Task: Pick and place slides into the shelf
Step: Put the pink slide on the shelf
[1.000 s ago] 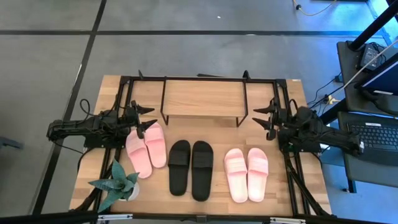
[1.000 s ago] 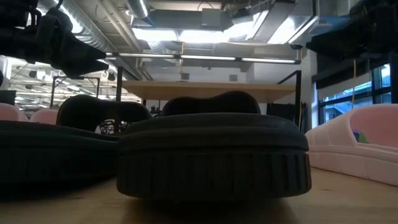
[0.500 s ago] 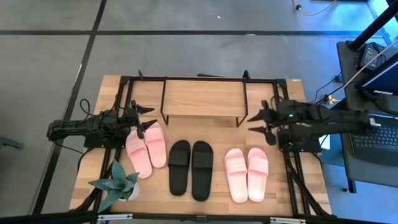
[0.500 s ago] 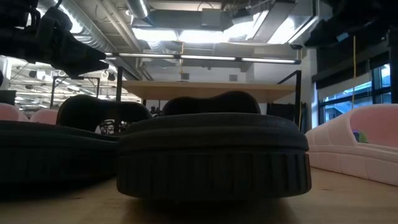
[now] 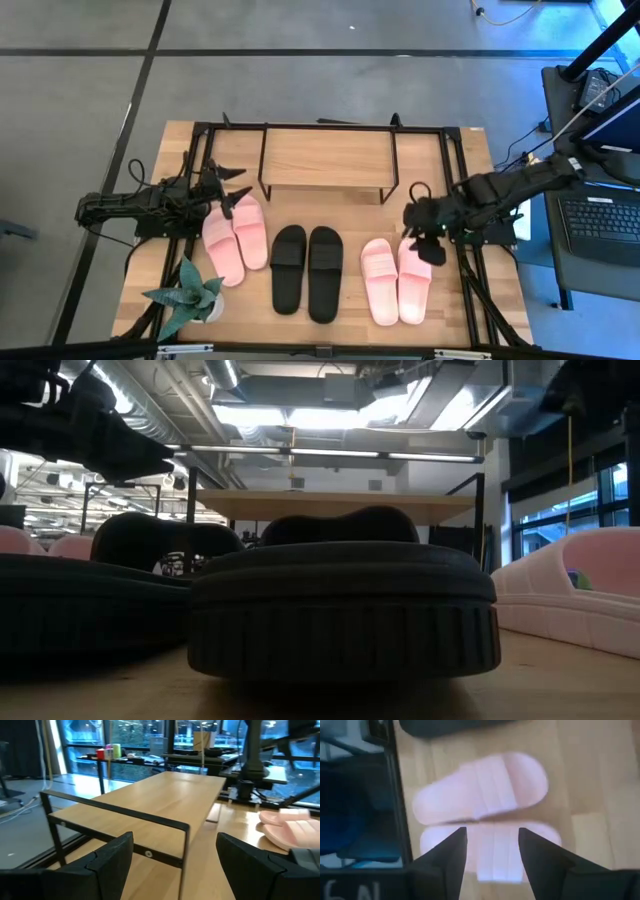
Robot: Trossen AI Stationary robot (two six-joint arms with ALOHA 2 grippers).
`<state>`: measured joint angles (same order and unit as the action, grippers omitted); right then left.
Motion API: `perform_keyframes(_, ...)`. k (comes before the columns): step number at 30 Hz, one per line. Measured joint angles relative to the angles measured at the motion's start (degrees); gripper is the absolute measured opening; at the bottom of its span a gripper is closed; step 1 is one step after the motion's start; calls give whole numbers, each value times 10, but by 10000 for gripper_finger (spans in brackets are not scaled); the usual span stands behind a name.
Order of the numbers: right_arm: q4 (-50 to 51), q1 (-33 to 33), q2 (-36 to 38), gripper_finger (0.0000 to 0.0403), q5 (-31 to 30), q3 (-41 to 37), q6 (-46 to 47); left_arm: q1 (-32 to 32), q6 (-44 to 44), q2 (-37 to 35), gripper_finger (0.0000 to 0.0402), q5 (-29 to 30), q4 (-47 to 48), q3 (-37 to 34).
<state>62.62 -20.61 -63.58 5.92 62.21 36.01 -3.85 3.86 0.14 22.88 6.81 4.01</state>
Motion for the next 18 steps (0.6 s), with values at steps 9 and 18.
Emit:
perform_keyframes(9,52,-199,-35,180,-143,-15,254,0,17,0,276,4,-4,0)
perform_keyframes(18,40,-281,-174,180,-155,-16,348,0,78,0,276,1,-4,0)
